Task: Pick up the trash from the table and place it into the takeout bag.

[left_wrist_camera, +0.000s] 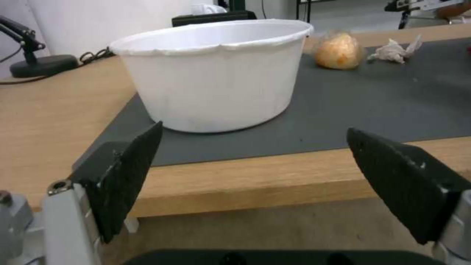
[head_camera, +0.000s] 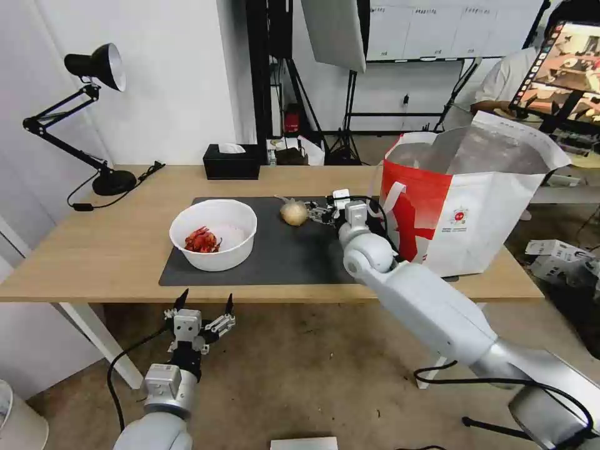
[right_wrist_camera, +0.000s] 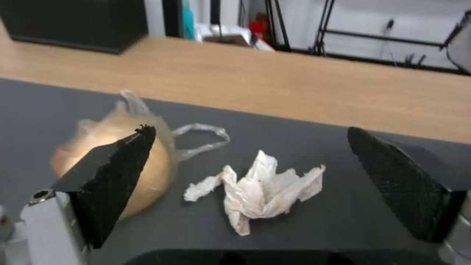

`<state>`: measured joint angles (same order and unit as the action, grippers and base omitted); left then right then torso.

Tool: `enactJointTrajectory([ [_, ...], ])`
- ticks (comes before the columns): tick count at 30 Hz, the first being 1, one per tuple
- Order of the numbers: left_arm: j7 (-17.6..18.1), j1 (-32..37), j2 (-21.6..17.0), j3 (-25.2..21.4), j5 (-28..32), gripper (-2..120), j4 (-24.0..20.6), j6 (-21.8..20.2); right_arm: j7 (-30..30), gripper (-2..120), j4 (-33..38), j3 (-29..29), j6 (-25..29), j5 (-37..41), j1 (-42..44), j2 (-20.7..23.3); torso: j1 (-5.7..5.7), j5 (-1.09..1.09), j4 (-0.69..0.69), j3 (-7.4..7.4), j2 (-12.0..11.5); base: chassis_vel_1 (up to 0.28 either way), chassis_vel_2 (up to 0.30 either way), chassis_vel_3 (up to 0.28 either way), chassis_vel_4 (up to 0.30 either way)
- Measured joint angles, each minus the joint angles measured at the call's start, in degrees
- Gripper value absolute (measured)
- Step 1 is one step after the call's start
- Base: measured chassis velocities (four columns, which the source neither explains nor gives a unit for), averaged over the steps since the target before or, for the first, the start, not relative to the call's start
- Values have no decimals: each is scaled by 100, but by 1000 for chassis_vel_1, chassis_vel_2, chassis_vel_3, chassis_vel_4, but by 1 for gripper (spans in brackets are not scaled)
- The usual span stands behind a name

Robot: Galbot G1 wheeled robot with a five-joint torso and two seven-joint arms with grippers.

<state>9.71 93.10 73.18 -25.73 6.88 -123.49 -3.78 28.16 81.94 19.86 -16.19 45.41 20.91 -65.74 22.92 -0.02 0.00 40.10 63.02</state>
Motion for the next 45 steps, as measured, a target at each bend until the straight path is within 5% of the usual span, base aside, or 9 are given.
enactJointTrajectory([
  [6, -2, -2, 27, 10, 0, 100, 42, 2, 342, 100, -761, 111, -550, 314, -459, -385, 0, 1, 0, 1, 0, 0, 0, 0, 0],
  [21, -2, -83, 15, 22, 49, 100, 145, 13, 457, 100, -2421, 8, -910, 536, -1066, -1265, 0, 1, 1, 1, 0, 0, 0, 0, 0],
  [34, -4, -121, -59, 18, 176, 100, 167, 14, 292, 100, -2905, -144, -940, 389, -1065, -1445, 0, 1, 0, 0, 0, 0, 0, 0, 0],
  [37, -4, -125, -64, 18, 183, 100, 169, 13, 287, 97, -2912, -148, -938, 389, -1052, -1443, 0, 1, 1, 0, 0, 0, 0, 0, 0],
  [45, -6, -131, -51, 33, 188, 100, 176, 7, 263, 64, -2845, -182, -849, 419, -926, -1418, -1, 2, 3, -1, 1, 0, 0, 0, 0],
])
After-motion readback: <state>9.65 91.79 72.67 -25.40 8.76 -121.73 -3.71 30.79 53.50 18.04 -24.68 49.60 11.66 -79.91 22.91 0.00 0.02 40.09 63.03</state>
